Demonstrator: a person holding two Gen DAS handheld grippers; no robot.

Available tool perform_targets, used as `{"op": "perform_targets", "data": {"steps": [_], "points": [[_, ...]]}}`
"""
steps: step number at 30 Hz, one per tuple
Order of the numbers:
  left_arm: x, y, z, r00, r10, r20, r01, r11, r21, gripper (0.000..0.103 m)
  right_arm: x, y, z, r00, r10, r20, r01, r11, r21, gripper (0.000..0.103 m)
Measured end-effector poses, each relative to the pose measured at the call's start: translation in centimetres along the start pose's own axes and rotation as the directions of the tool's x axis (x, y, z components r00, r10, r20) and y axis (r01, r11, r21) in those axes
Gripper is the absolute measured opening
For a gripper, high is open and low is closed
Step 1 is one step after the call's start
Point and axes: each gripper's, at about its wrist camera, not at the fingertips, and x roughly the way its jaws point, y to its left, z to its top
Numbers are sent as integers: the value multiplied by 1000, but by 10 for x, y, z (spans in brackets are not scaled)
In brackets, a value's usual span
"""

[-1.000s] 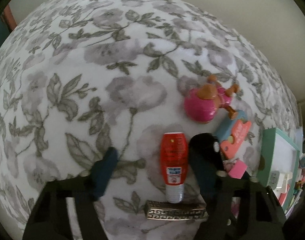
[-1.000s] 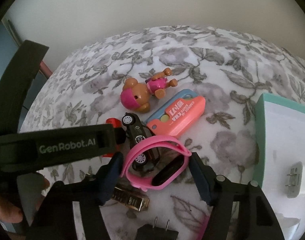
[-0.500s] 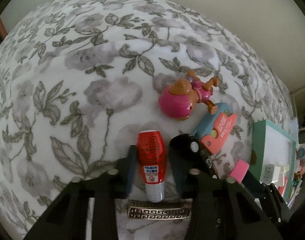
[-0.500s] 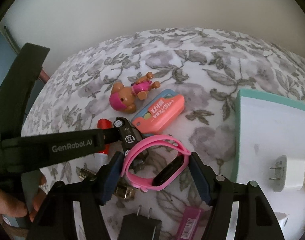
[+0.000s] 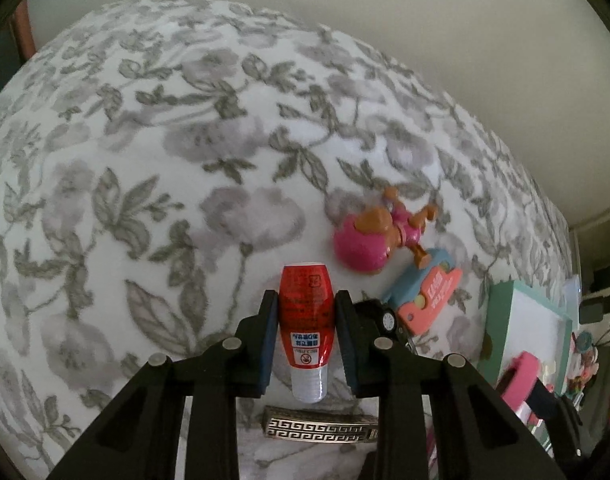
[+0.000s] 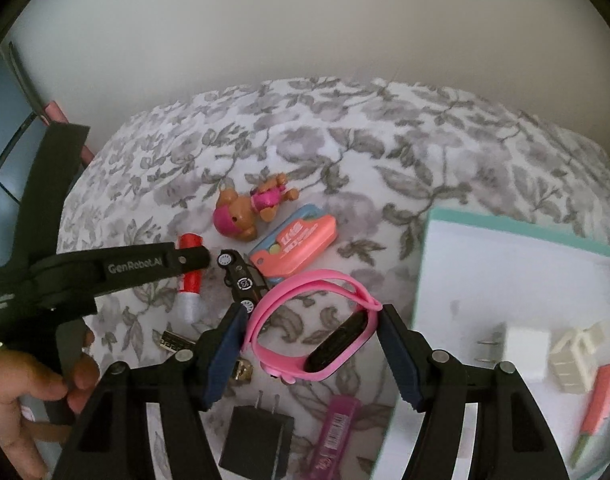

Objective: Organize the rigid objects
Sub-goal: 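Grasp the red bottle with the left tool while the right tool grasps the pink watch band, then carry the red bottle with the left tool while the right tool carries the watch band over the tray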

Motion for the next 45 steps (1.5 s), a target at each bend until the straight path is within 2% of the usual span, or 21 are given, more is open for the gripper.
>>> {"op": "perform_targets", "data": {"steps": [10,17,22,26,31,34,39,42,45], "points": [[-46,-9,11,992,10,122,-13,1000,18,29,-54,-21,22,996,-28,81,27,1000,13,69],[-76,-39,13,980,-29,195,17,998,65,29,-90,-49,34,986,-45,159,36,998,55,69],[-89,-71,8,972,-63,225,33,990,136,29,-111,-81,37,977,-96,193,78,992,99,69],[-91,-98,2,970,-93,226,50,981,189,29,-124,-111,36,971,-124,204,91,982,164,69],[-85,-129,-6,972,-115,206,62,967,247,29,-139,-145,33,958,-198,206,155,966,208,69],[-78,-149,-13,974,-130,185,73,955,286,29,-147,-163,31,953,-217,213,167,958,232,69],[-58,-187,-29,985,-97,142,38,927,374,29,-153,-193,26,945,-254,206,191,940,283,69],[-43,-211,-38,990,-82,117,24,903,429,29,-150,-210,21,947,-264,185,196,928,317,69],[-29,-227,-41,993,-73,94,23,894,447,29,-142,-227,15,952,-264,154,198,916,349,69]]}}
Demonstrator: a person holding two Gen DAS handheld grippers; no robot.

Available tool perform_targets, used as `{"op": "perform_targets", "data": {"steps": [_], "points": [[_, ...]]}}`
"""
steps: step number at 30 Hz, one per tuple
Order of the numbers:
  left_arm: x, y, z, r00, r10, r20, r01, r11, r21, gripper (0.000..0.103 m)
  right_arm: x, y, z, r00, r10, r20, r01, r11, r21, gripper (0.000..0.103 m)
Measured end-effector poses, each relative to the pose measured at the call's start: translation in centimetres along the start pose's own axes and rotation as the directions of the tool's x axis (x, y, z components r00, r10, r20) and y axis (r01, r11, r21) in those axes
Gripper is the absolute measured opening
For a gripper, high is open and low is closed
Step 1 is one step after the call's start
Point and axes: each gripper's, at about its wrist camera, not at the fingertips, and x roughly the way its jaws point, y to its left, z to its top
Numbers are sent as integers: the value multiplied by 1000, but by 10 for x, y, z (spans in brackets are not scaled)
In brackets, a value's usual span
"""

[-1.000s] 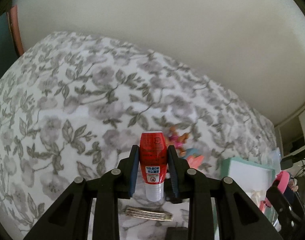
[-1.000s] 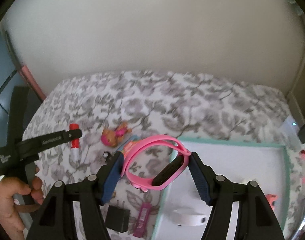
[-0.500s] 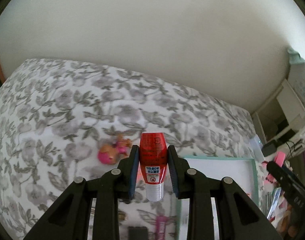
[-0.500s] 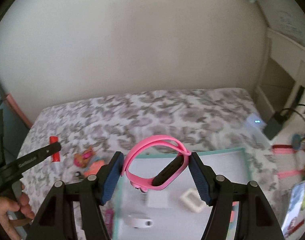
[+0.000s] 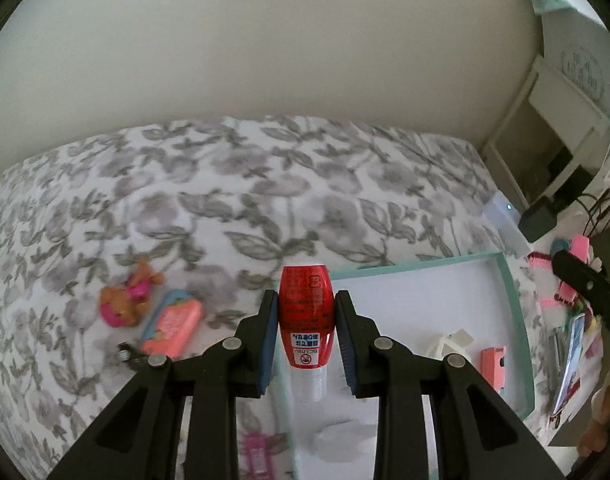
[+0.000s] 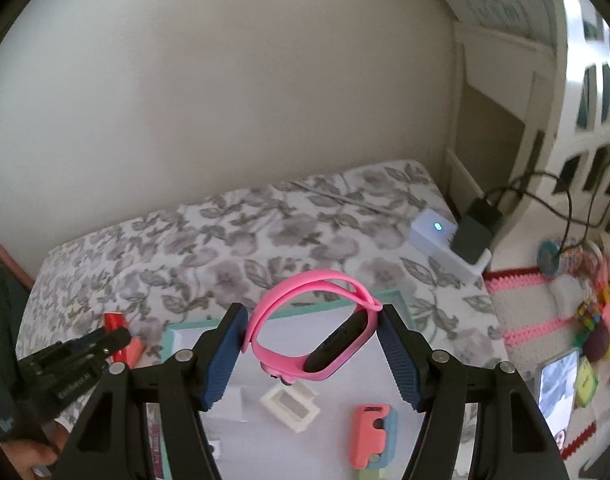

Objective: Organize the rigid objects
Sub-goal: 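Carry the red bottle with the left tool while the right tool carries the watch band over the tray, then open the left tool to drop the bottle in the tray while the right tool releases the band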

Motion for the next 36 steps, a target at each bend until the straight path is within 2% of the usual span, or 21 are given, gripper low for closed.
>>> {"op": "perform_targets", "data": {"steps": [5,8,9,12,19,26,36], "points": [[23,-18,-1,1000,-8,-20,8,1000,30,29,27,-12,-8,997,-27,-66,27,1000,8,69],[36,-25,-12,999,31,-7,-31,995,91,29,54,-17,-18,991,-21,-131,23,1000,11,69],[47,-29,-16,998,58,-37,-53,992,118,29,61,-18,-22,989,-26,-148,28,1000,11,69],[60,-29,-20,997,28,-71,-21,995,101,29,80,-21,-33,978,-61,-199,63,998,4,69],[72,-30,-26,994,35,-104,-24,994,104,29,106,-29,-51,959,-70,-276,76,997,13,69],[87,-29,-33,989,27,-143,-13,995,94,29,113,-29,-56,955,-72,-286,78,997,10,69],[88,-25,-32,987,11,-159,0,998,69,29,117,-26,-56,952,-84,-296,88,996,-1,70]]}}
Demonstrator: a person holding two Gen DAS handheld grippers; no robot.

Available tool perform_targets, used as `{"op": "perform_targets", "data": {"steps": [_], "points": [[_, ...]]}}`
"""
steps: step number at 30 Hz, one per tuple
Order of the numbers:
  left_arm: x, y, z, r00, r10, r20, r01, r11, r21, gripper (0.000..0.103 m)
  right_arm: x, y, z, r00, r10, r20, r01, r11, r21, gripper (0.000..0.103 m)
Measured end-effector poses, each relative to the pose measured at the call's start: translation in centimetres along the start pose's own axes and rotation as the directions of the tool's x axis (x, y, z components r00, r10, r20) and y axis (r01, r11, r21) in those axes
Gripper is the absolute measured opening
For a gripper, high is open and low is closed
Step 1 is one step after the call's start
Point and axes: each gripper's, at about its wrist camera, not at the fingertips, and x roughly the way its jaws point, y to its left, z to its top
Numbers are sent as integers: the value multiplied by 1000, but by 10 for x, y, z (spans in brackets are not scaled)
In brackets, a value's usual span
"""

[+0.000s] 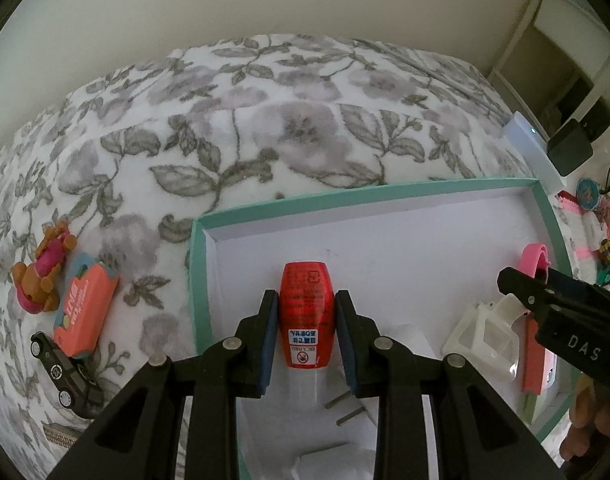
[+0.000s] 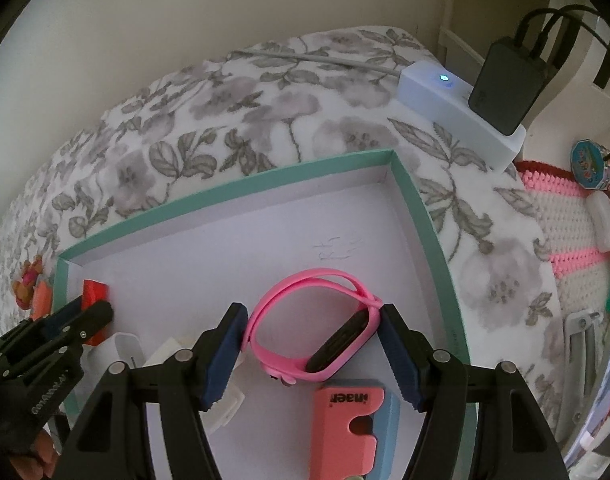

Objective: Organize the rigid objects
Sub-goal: 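Open the left tool to drop the bottle in the tray while the right tool releases the band, then move the left tool toward the pink doll figure while the right tool approaches the orange-blue case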

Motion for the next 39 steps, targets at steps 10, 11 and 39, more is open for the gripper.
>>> {"op": "perform_targets", "data": {"steps": [10,11,39], "points": [[-9,8,3,1000,-11,-15,11,999,-53,49,-6,5,4,1000,-5,12,6,1000,-21,71],[-12,9,4,1000,-15,-10,15,998,-61,52,-7,6,5,1000,-7,15,7,1000,-25,71],[-109,48,28,977,75,197,-54,993,-108,66,-106,49,21,973,42,226,-12,991,-131,72]]}}
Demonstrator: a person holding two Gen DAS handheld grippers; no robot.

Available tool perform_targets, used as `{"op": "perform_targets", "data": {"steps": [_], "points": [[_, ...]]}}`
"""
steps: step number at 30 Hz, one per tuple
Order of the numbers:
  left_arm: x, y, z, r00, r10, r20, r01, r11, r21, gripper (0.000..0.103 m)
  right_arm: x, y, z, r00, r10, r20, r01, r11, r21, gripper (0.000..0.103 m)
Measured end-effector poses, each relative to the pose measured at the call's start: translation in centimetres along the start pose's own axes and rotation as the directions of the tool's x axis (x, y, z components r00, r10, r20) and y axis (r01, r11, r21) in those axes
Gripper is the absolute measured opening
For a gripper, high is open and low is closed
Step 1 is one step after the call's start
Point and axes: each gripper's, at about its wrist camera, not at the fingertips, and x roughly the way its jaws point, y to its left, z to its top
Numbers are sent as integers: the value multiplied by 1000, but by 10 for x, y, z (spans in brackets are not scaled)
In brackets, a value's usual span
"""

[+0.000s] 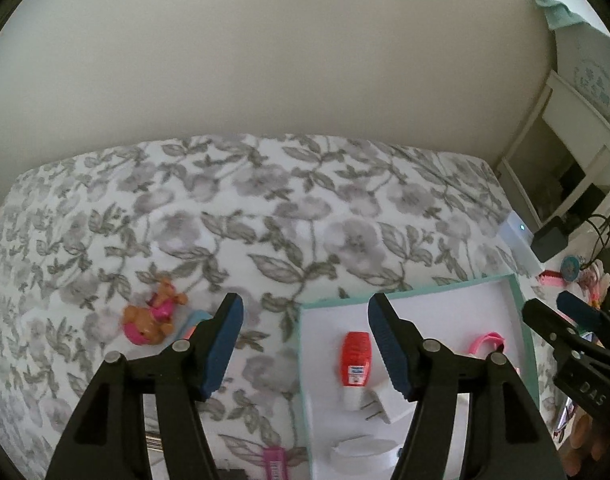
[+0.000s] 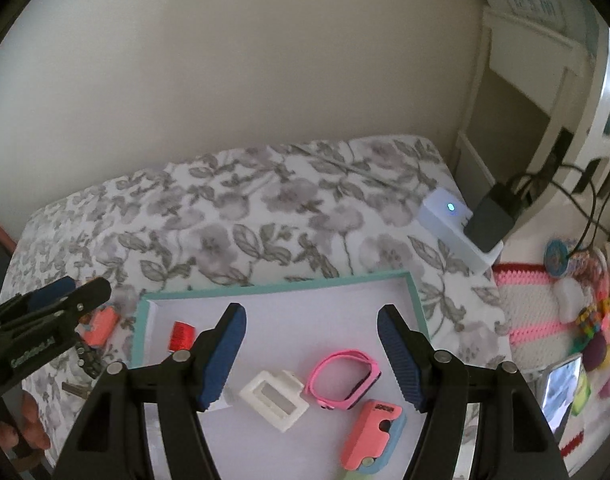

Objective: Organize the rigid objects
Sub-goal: 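Move the left tool toward the pink doll figure while the right tool approaches the orange-blue case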

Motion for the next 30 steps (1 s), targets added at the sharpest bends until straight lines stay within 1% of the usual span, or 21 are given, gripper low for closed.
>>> {"op": "perform_targets", "data": {"steps": [2,4,5,8,10,15,17,20,21,23,24,27,30], "points": [[-2,6,1,1000,14,7,-14,1000,-5,68,-3,6,1,1000,8,8,-8,1000,-13,75],[-4,15,2,1000,26,12,-26,1000,-17,74,-5,11,2,1000,12,13,-12,1000,-26,77],[-5,19,2,1000,27,14,-27,999,-25,81,-5,14,2,1000,14,13,-14,999,-30,77],[-6,32,2,999,31,17,-31,998,-48,82,-2,24,1,1000,30,6,-30,999,-41,77],[-6,42,1,999,49,16,-48,997,-59,82,2,32,-1,999,40,-2,-40,998,-44,81],[0,73,-5,990,140,-11,-140,988,-67,83,17,60,-8,993,102,-51,-106,992,-71,81],[1,92,-7,987,162,-23,-163,983,-88,83,22,74,-12,992,108,-61,-113,990,-89,81],[0,113,-11,981,194,-28,-196,974,-114,93,26,95,-17,990,127,-67,-135,983,-122,81],[-1,122,-12,977,214,-27,-215,969,-121,95,27,102,-19,988,140,-66,-148,980,-133,83],[-3,136,-15,971,239,-28,-240,961,-134,97,29,115,-22,983,176,-60,-183,972,-148,93],[-4,145,-16,970,243,-28,-245,958,-148,98,30,120,-24,980,193,-56,-200,968,-152,101],[-10,171,-19,971,240,-13,-238,947,-215,98,34,137,-28,974,219,-55,-226,961,-160,102],[-18,194,-21,963,268,8,-255,927,-276,98,38,149,-31,973,225,-51,-231,958,-168,103]]}}
